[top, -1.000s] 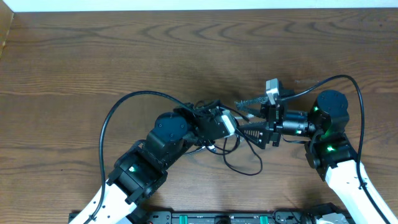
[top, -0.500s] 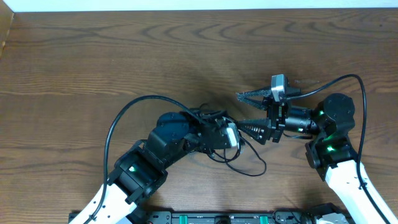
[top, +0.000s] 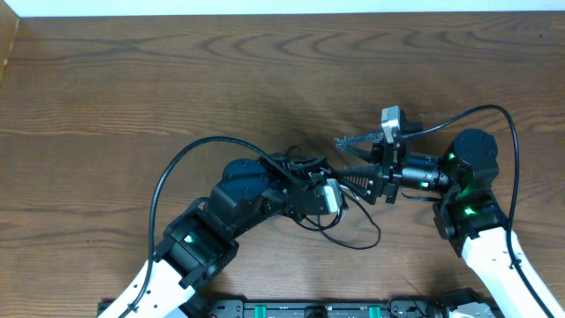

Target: Untangle cables

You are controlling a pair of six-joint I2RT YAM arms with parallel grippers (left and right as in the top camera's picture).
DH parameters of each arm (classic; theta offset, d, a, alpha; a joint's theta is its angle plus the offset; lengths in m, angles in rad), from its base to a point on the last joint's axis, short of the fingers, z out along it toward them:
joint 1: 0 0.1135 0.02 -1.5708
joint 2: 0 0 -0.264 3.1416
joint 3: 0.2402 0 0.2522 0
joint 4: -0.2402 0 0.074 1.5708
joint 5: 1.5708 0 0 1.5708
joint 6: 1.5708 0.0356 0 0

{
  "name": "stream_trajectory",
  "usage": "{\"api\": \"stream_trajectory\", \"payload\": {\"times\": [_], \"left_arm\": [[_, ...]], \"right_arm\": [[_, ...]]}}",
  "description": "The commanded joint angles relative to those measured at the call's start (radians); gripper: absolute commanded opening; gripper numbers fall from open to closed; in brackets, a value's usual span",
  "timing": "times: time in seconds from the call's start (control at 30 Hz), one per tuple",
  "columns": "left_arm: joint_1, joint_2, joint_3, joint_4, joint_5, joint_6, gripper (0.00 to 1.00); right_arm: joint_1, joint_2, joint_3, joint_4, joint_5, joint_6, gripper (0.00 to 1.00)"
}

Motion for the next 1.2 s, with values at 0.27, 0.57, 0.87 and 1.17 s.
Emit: {"api": "stream_trajectory", "payload": {"times": [0.27, 0.57, 0.87, 1.17], "left_arm": [[0.004, -0.007, 0.006, 0.016, -0.063, 0.000, 0.08], [0.004, -0.007, 0.006, 0.016, -0.116, -0.063, 0.08], [0.004, -0.008, 0.006, 0.015, -0.193, -0.465, 0.08], [0.004, -0.008, 0.006, -0.003, -0.318, -0.566, 0.08]], "right_arm": [[0.006, -0.002, 0.006, -0.010, -0.090, -0.006, 0.72], [0.006, -0.002, 0.006, -0.038, -0.107, -0.006, 0.76], [0.005, -0.002, 0.006, -0.038, 0.119, 0.029, 0.79], [0.005, -0.002, 0.006, -0.031, 0.145, 0.019, 0.80]]}}
